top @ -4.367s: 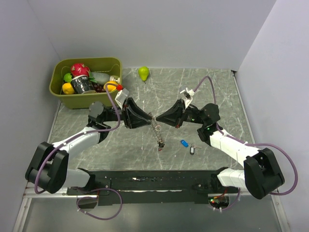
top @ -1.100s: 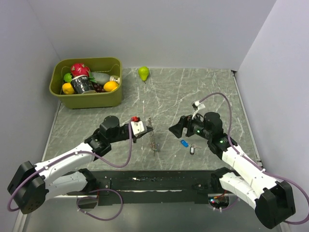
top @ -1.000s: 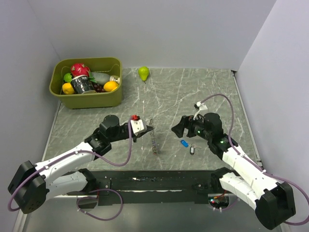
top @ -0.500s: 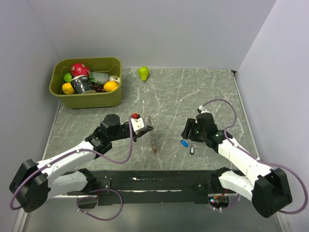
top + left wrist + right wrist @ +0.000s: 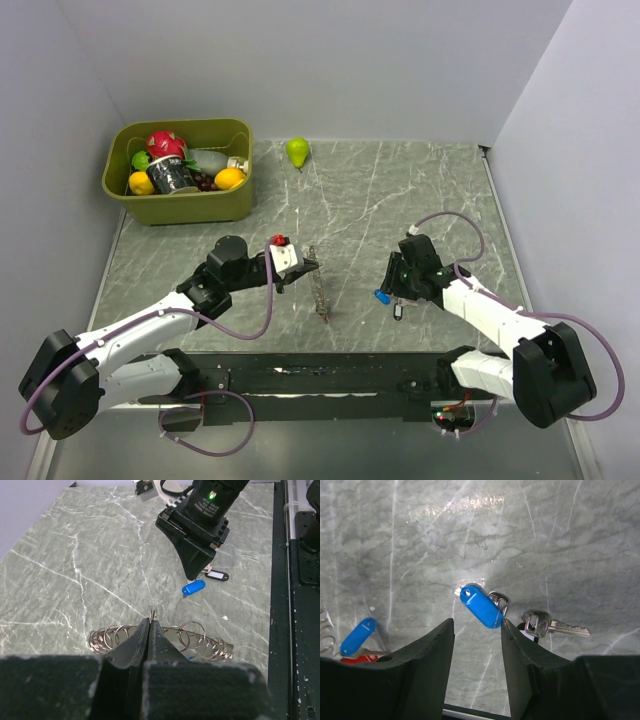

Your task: Put the keys on the keyring

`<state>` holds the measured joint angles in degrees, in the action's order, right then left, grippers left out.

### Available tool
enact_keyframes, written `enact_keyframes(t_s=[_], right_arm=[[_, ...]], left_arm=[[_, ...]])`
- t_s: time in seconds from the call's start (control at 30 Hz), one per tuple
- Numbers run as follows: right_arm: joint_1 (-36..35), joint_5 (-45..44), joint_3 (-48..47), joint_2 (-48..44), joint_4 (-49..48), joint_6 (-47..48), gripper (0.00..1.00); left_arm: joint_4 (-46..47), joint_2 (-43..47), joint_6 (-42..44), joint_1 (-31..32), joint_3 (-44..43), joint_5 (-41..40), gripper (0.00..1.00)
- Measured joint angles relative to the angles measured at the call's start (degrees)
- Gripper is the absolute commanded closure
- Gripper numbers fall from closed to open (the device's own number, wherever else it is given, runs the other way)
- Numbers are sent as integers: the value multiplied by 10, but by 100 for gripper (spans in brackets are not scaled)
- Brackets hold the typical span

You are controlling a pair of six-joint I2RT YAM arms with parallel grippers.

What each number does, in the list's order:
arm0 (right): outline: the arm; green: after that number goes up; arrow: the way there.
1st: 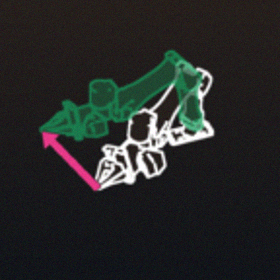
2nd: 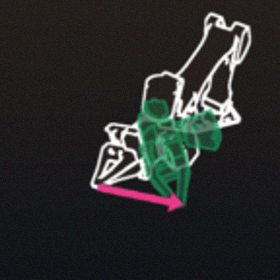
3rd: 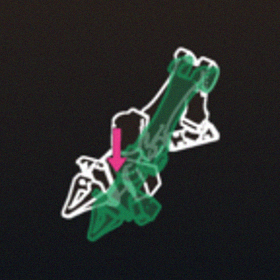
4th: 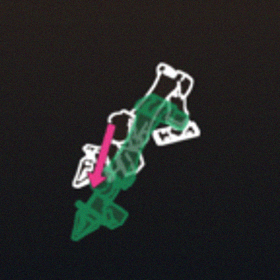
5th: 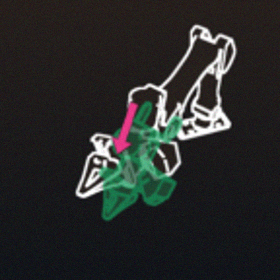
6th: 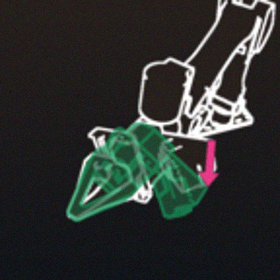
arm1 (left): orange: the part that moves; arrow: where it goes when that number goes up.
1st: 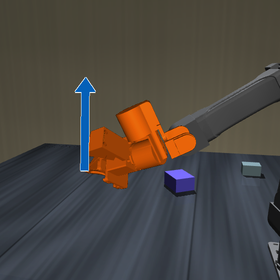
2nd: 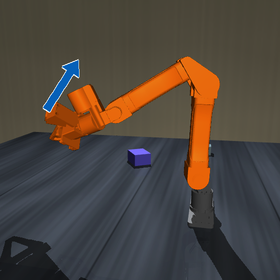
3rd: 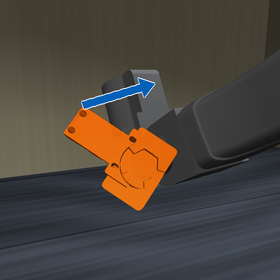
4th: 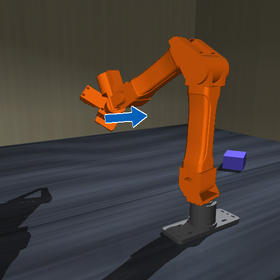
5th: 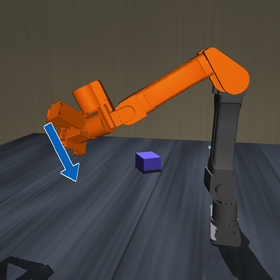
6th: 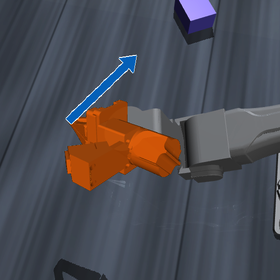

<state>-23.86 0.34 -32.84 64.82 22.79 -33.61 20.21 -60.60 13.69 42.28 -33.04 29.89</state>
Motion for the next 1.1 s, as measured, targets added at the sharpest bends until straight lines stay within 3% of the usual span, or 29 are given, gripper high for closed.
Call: enact_keyframes(t_s=[0.03,0.33,0.43,1.1], right_arm=[[0,-1,0,4,0,0,58],[-1,-11,3,20,-1,-5,58],[-2,-13,3,25,-1,-5,66],[-8,-12,7,66,-12,-11,71]], left_arm=[[0,0,0,0,0,1,99],[1,0,1,0,0,8,99],[1,0,1,0,0,10,99],[1,0,1,0,0,23,99]])
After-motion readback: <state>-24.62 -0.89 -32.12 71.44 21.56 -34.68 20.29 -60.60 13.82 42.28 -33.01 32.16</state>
